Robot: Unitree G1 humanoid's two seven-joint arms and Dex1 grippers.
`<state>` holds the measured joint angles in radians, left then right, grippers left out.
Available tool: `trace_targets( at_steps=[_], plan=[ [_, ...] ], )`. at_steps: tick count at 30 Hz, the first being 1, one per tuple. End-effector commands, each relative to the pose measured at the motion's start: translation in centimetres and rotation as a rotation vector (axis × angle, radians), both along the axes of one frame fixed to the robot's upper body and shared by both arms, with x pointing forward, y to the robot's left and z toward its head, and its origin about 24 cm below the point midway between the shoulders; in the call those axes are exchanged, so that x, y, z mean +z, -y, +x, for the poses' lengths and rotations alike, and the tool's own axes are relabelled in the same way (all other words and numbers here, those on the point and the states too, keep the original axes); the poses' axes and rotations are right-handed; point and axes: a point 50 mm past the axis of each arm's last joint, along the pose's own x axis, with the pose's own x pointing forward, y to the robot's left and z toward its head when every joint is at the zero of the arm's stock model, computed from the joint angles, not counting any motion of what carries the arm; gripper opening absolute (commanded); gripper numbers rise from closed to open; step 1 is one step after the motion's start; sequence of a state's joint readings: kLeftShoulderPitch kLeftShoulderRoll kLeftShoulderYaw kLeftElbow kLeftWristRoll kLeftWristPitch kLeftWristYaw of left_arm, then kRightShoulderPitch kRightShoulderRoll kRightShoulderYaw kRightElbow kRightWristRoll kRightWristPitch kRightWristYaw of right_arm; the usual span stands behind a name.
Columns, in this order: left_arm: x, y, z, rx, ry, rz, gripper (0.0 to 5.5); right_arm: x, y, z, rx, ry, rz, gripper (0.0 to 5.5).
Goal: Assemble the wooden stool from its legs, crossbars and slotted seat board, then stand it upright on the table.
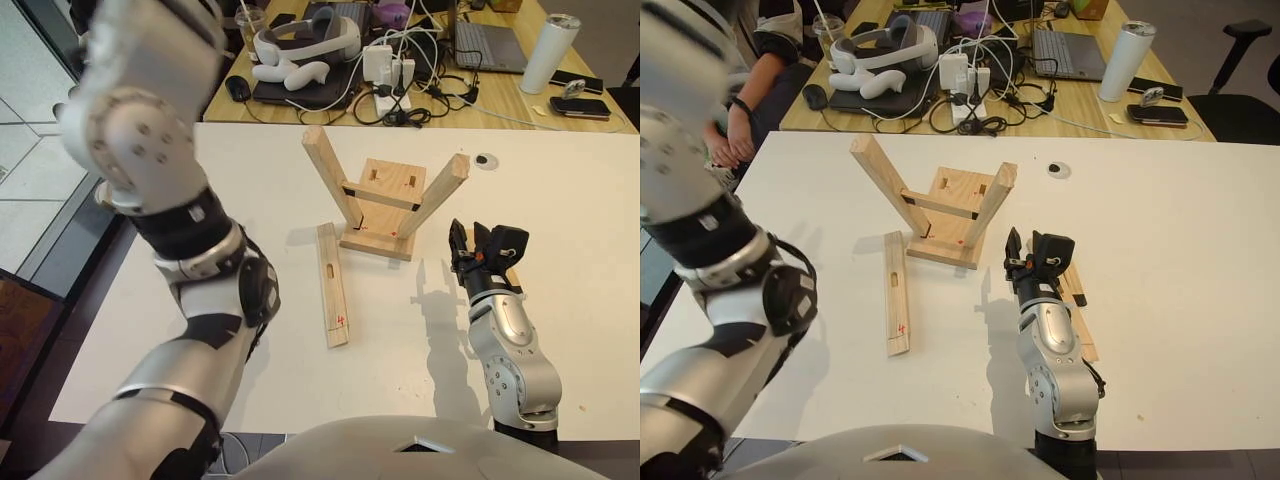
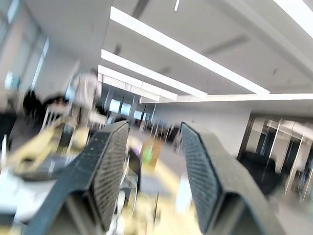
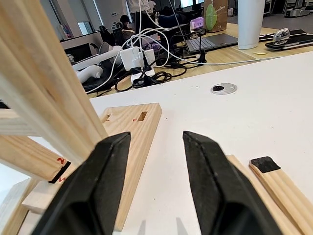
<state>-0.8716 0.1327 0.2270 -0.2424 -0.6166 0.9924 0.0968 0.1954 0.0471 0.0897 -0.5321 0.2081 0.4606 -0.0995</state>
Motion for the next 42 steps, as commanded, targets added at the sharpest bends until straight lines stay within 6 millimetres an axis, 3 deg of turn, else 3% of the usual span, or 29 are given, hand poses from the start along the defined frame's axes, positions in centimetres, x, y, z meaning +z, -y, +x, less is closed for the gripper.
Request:
trace_targets(
  at_steps=[1,2,3,8,12,14,17,19,24,27,30,32,34,36,37,39,42],
  plan=[
    [-17.9,6.4,-3.9,-0.29,-0.658,0.343,2.01,0.4,0.3,0.6,-0.006,0.013,-0.008,2.0],
    [-19.3,7.0,-4.8,-0.304,-0.688,0.362,2.01,0.5,0.3,0.8,0.001,0.017,-0.009,2.0],
    [-18.8,7.0,-4.5,-0.273,-0.656,0.341,2.01,0.6,0.3,0.8,0.004,0.019,-0.01,2.0],
    [-10.8,5.5,-0.9,-0.096,-0.316,0.153,2.01,0.4,0.4,0.6,-0.012,0.014,-0.006,2.0],
    [-4.1,3.3,-0.2,-0.017,-0.103,-0.02,2.01,0.8,0.1,0.8,-0.001,0.041,0.014,2.0],
    [-2.0,1.7,-0.3,0.026,-0.037,-0.087,2.01,1.3,0.2,1.0,0.006,0.076,0.026,2.0],
    [-0.5,-0.5,-0.5,0.088,0.004,-0.145,2.01,3.0,0.2,1.5,0.043,0.168,0.017,2.0],
    [-0.2,-1.5,-0.7,0.116,0.009,-0.152,2.01,6.5,-0.9,2.1,0.118,0.344,-0.021,2.0],
    [-2.0,-2.5,-0.4,0.172,-0.051,-0.151,2.01,19.2,-3.9,2.8,0.197,0.899,-0.028,2.0],
    [-4.0,-2.5,0.1,0.202,-0.107,-0.146,2.01,22.7,-4.7,5.2,0.223,0.952,-0.002,2.0],
    [-4.4,-2.7,0.1,0.216,-0.12,-0.145,2.01,21.4,-3.7,7.6,0.192,0.811,-0.002,2.0],
    [-4.6,-3.0,0.3,0.233,-0.127,-0.142,2.01,18.2,-3.1,9.1,0.215,0.614,-0.003,2.0],
    [-4.8,-3.3,0.3,0.252,-0.134,-0.145,2.01,12.8,-3.0,9.5,0.273,0.317,-0.061,2.0],
    [-5.1,-3.5,0.3,0.268,-0.143,-0.149,2.01,5.4,-2.5,7.5,0.381,-0.034,-0.182,2.0],
    [-5.3,-3.6,0.3,0.277,-0.147,-0.15,2.01,2.8,-2.3,6.1,0.436,-0.136,-0.239,2.0],
    [-5.4,-3.8,0.3,0.29,-0.15,-0.153,2.01,1.2,-2.0,5.0,0.462,-0.185,-0.281,2.0],
    [-5.5,-3.9,0.2,0.3,-0.148,-0.16,2.01,2.7,-1.8,6.0,0.387,-0.085,-0.26,2.0]
  ],
)
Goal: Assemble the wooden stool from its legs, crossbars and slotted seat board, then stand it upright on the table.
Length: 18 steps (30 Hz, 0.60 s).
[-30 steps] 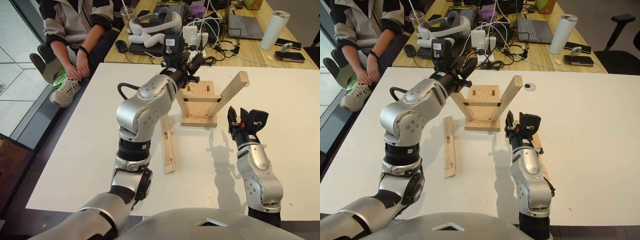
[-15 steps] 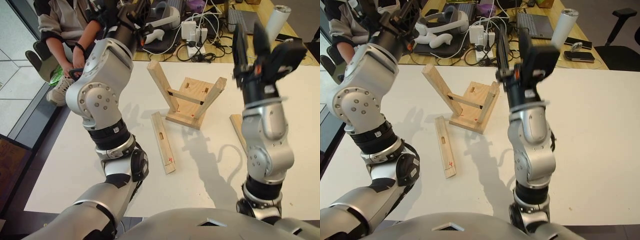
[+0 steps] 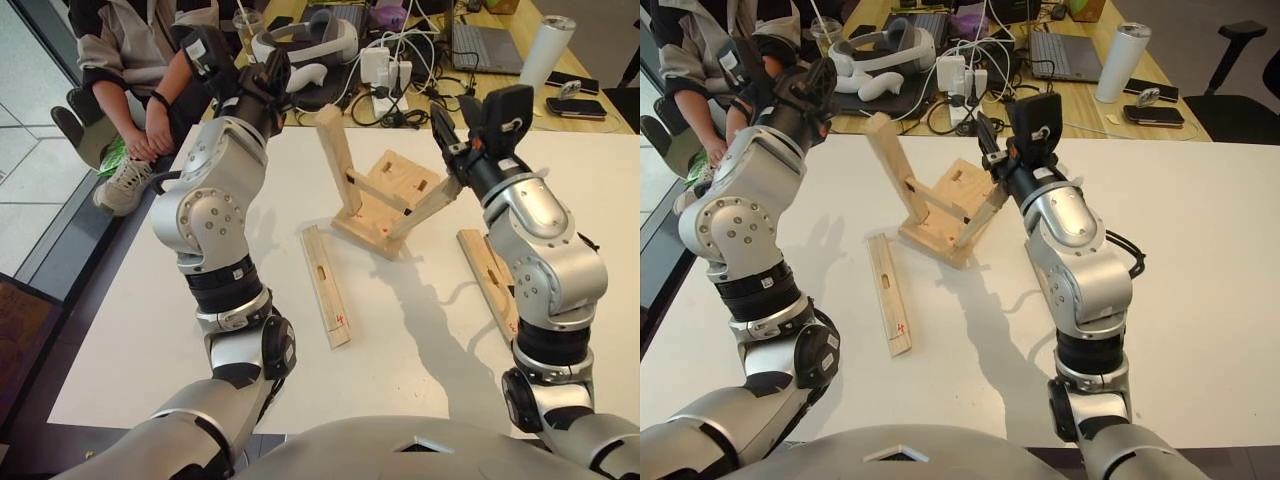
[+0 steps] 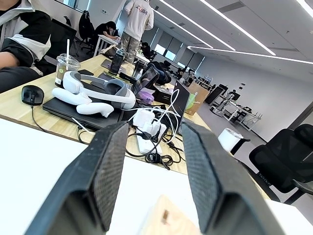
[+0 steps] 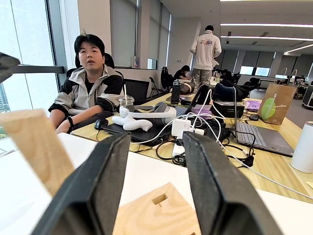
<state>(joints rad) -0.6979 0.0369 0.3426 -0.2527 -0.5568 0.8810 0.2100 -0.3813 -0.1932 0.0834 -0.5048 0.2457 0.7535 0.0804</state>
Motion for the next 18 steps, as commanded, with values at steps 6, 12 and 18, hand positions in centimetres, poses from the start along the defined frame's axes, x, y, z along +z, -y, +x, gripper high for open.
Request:
trace_targets(
  at_steps=[6,12,18],
  plan=[
    [-3.7,-1.5,1.5,0.059,-0.135,0.047,2.01,-2.8,0.3,1.1,-0.075,-0.086,0.104,2.0],
    [-4.6,-1.0,1.8,0.06,-0.146,0.035,2.01,-1.3,1.3,1.8,-0.121,-0.009,0.147,2.0],
    [-7.1,0.0,2.7,0.021,-0.21,0.137,2.01,-1.9,1.3,2.7,-0.119,-0.039,0.131,2.0]
  ],
)
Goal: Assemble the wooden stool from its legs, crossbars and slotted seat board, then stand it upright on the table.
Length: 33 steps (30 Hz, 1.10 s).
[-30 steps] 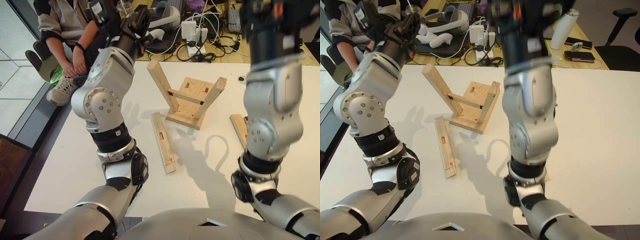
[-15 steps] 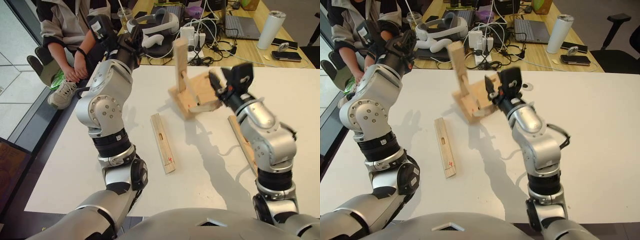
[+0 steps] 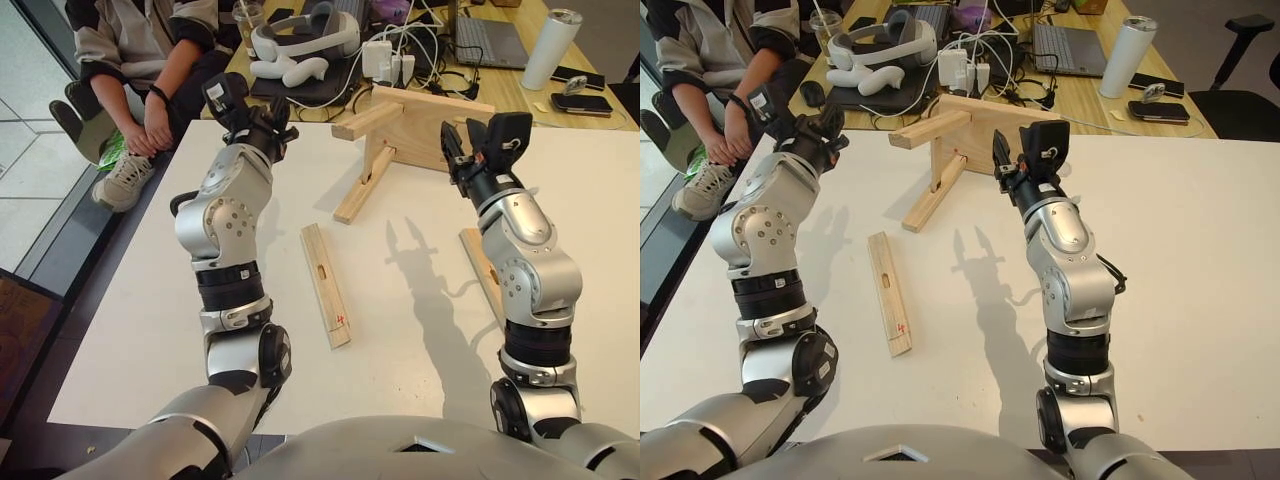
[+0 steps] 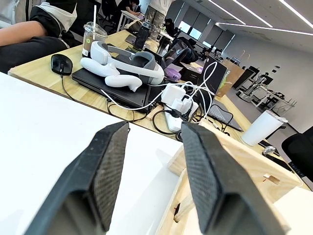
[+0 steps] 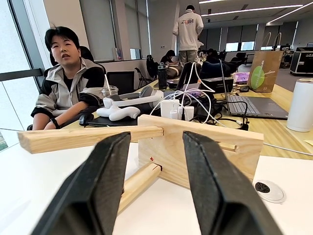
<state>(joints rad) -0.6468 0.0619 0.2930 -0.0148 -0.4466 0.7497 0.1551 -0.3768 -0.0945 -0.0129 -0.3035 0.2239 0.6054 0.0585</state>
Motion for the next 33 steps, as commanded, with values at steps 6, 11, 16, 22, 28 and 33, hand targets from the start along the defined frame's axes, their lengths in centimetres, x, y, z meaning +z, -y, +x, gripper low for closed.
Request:
trace_targets(
  at_steps=[6,11,16,22,28,33],
  plan=[
    [-3.9,2.0,3.6,-0.102,-0.093,0.226,2.01,0.3,-0.5,0.3,0.021,0.012,0.015,2.0],
    [-2.4,3.9,3.6,-0.167,-0.007,0.244,2.01,-0.2,0.6,0.0,-0.018,-0.005,0.01,2.0],
    [-2.3,4.0,2.2,-0.193,0.037,0.302,2.01,-0.7,1.5,-0.2,-0.055,-0.021,0.006,2.0],
    [-1.0,2.6,1.7,-0.156,0.07,0.3,2.01,1.4,1.1,3.8,-0.002,0.033,0.027,2.0],
    [-0.7,4.9,0.0,-0.142,0.106,0.209,2.01,7.7,-0.6,11.8,0.114,0.122,0.002,2.0],
    [0.2,7.3,-1.3,-0.184,0.162,0.175,2.01,9.6,0.8,13.3,0.068,0.085,0.144,2.0]
  ],
)
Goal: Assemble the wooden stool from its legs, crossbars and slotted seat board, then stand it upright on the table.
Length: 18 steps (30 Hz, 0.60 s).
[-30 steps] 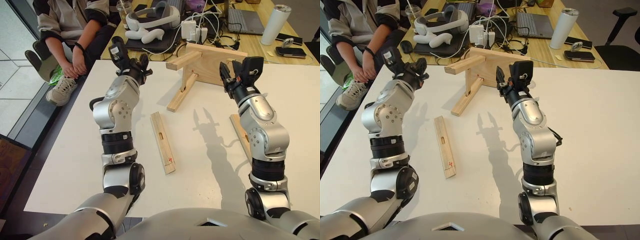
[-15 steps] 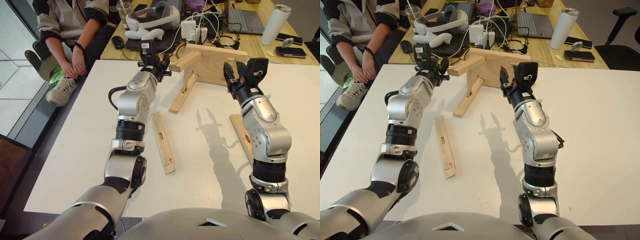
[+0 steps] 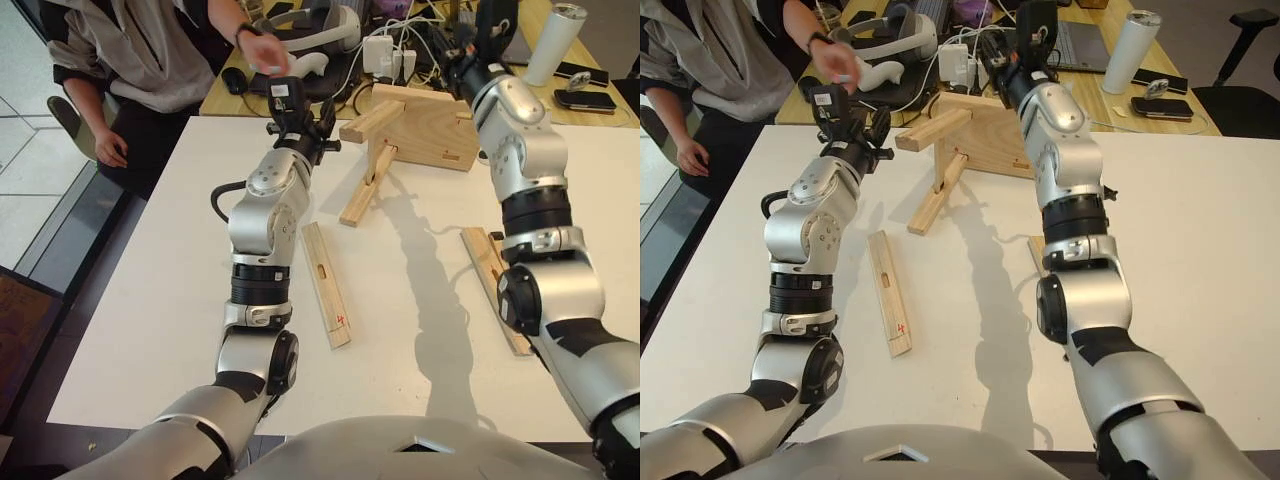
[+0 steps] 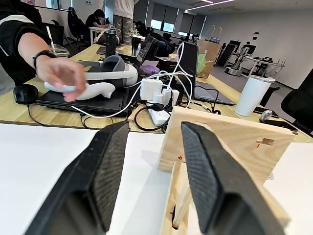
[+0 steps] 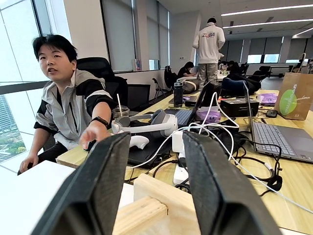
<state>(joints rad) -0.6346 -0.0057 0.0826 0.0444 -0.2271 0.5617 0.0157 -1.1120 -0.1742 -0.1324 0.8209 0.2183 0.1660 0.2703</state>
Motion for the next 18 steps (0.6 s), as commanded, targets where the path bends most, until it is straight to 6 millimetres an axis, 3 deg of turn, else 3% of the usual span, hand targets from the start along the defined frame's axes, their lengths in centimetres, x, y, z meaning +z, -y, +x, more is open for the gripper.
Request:
trace_targets(
  at_steps=[1,8,11,12,16,18],
  plan=[
    [0.8,1.8,-1.6,-0.016,0.03,-0.034,2.01,3.7,1.4,1.6,-0.031,0.008,0.148,2.0],
    [1.7,1.1,-1.8,0.061,0.072,-0.054,2.01,1.5,-0.4,1.4,0.108,-0.028,0.057,2.0],
    [2.3,1.3,-1.9,0.071,0.104,-0.067,2.01,0.0,-0.3,1.3,0.154,-0.094,0.023,2.0],
    [2.5,1.2,-1.9,0.078,0.113,-0.071,2.01,-1.2,-0.4,1.2,0.168,-0.149,0.003,2.0],
    [2.6,1.0,-2.2,0.106,0.122,-0.083,2.01,-9.7,-0.8,-0.8,0.239,-0.525,-0.247,2.0],
    [2.5,1.2,-2.3,0.11,0.122,-0.09,2.01,-12.0,-0.7,-1.8,0.295,-0.59,-0.365,2.0]
  ],
)
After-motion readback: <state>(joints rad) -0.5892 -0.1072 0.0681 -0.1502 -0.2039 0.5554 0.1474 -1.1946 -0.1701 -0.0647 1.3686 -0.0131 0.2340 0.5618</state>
